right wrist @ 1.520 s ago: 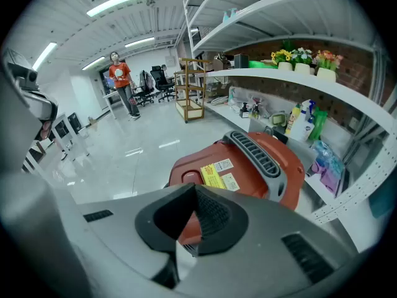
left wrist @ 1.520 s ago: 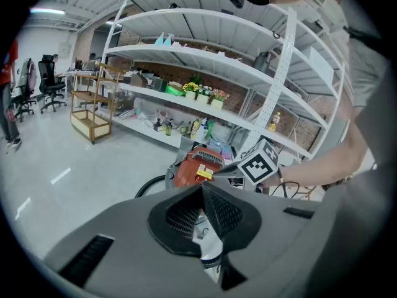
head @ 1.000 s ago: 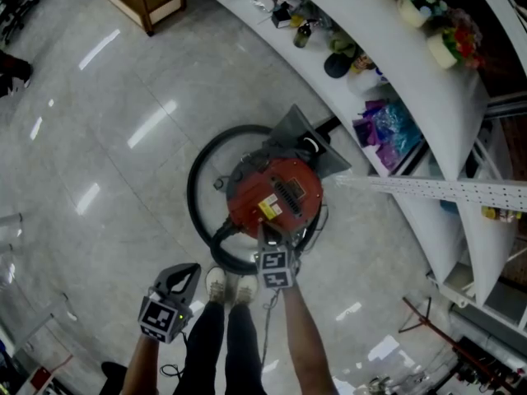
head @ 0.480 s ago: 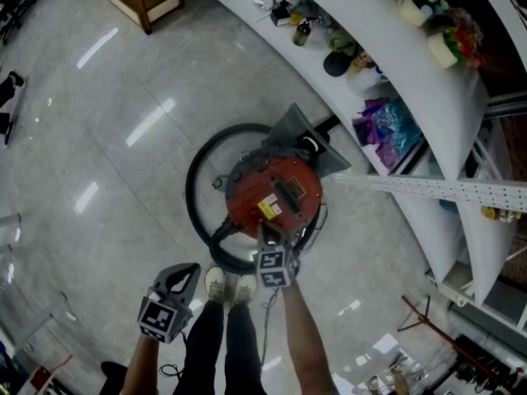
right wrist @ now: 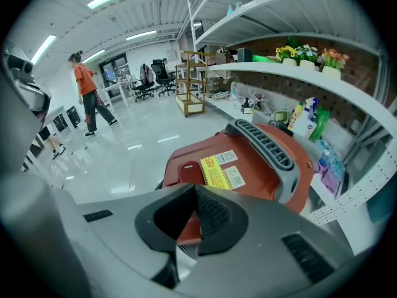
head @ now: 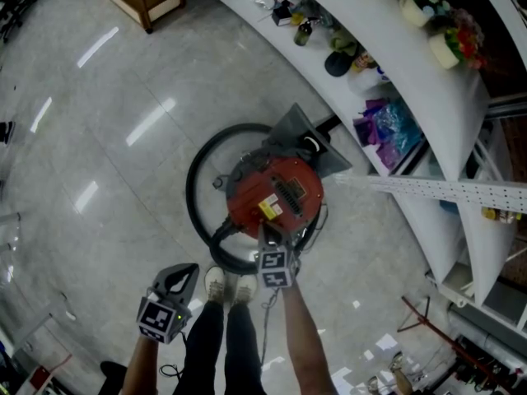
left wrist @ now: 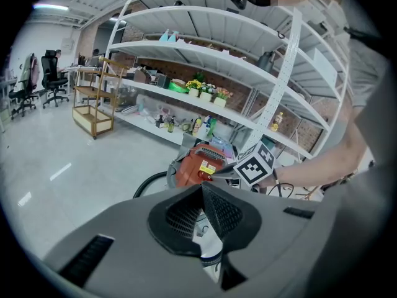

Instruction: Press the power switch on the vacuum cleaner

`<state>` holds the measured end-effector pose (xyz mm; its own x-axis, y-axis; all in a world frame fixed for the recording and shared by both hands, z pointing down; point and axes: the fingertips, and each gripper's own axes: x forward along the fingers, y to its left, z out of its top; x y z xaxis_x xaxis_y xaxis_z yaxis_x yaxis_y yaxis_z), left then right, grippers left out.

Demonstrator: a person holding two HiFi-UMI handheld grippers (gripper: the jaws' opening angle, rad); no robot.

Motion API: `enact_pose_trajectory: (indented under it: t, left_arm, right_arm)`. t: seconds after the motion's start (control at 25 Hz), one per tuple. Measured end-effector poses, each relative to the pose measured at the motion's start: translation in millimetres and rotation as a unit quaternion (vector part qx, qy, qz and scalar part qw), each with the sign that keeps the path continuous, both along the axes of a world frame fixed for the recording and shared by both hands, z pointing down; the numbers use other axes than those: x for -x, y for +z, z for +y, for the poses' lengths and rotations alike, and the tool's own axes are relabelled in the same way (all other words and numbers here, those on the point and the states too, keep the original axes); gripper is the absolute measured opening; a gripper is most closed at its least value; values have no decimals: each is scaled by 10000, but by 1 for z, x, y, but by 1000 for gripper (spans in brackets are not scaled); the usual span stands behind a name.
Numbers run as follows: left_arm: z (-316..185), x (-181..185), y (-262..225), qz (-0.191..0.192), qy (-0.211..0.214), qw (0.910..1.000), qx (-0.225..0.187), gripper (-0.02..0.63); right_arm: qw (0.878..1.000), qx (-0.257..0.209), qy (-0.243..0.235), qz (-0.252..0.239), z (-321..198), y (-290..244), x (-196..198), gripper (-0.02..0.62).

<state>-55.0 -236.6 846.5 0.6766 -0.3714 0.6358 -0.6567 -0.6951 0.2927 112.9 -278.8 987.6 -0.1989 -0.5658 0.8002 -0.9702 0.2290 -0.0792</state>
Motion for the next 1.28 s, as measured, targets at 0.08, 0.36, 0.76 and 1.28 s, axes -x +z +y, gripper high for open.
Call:
enact_pose_trajectory:
  t: [0.08, 0.36, 0.76, 1.28]
  left_arm:
    - [0, -1, -1, -3, 4, 10000, 5, 8]
    - [-3, -3, -8, 17, -11, 10000, -58, 8]
    - [-10, -8, -31, 70, -6, 9997, -225, 8]
    - [-16, -28, -92, 341, -116, 9983, -450, 8]
  right_arm:
    - [10000, -1, 17, -11, 0, 0, 0, 12]
    - [9999, 11, 96, -40, 0, 0, -1, 12]
    - [9994, -209, 243, -136, 5, -36, -4, 12]
    - [9943, -798, 583, -397, 23, -131, -13, 12]
